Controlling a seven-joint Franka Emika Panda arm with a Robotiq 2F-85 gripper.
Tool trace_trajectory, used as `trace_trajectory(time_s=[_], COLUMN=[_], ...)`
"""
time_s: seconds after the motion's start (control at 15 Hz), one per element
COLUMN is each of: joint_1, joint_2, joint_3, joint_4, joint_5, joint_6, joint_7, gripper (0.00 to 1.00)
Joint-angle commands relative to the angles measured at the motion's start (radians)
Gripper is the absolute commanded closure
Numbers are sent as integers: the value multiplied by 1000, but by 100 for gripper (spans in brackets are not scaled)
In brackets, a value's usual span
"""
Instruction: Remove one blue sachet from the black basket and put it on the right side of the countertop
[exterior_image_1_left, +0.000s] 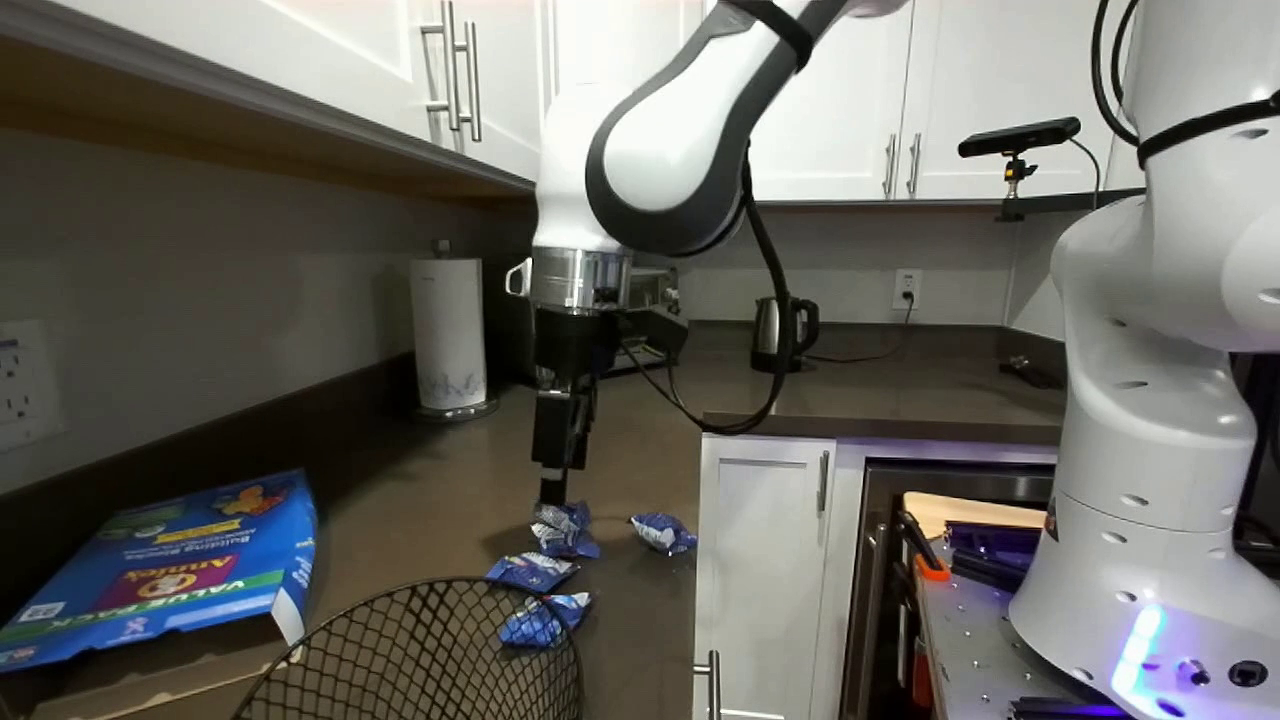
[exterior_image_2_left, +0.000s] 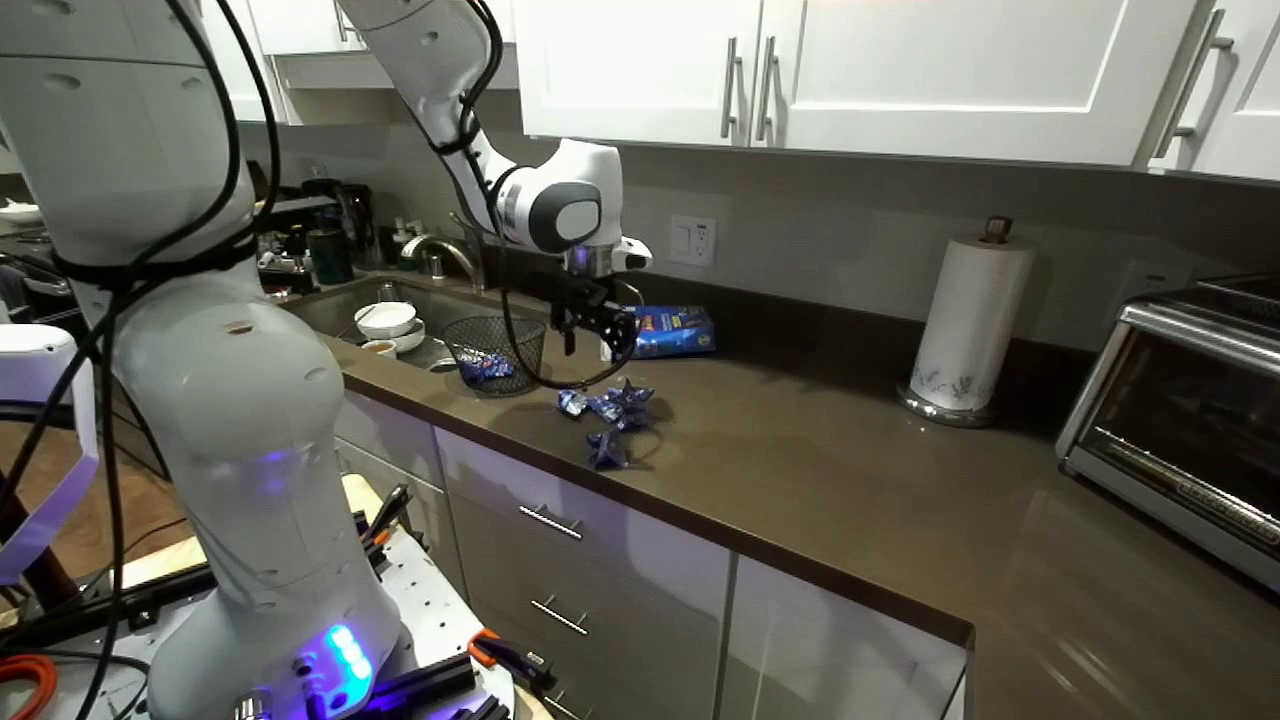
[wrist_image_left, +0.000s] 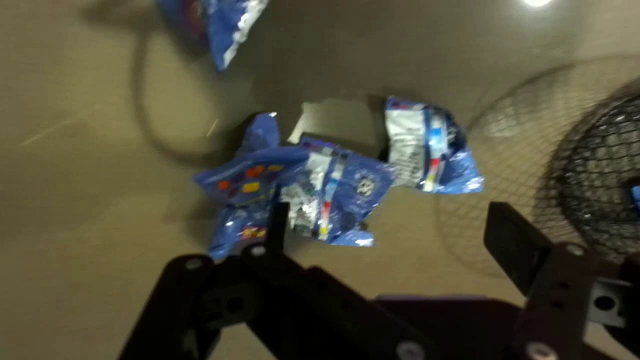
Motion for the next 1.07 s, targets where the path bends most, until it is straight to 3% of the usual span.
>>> trace_trajectory(time_s=[0.0, 0.2, 0.4, 0.67, 1.0], joint_1=[17, 21, 21, 27, 26], joint_2=[-68, -104, -136, -185, -260], joint_3=[9, 1, -1, 11, 40], joint_4=[22, 33, 26, -12, -85], joint_5=[167, 146, 114, 73, -62], joint_6=[-250, -382, -432, -379, -309], joint_7=[-112, -60, -27, 16, 147], gripper=[0, 0, 0, 0, 0])
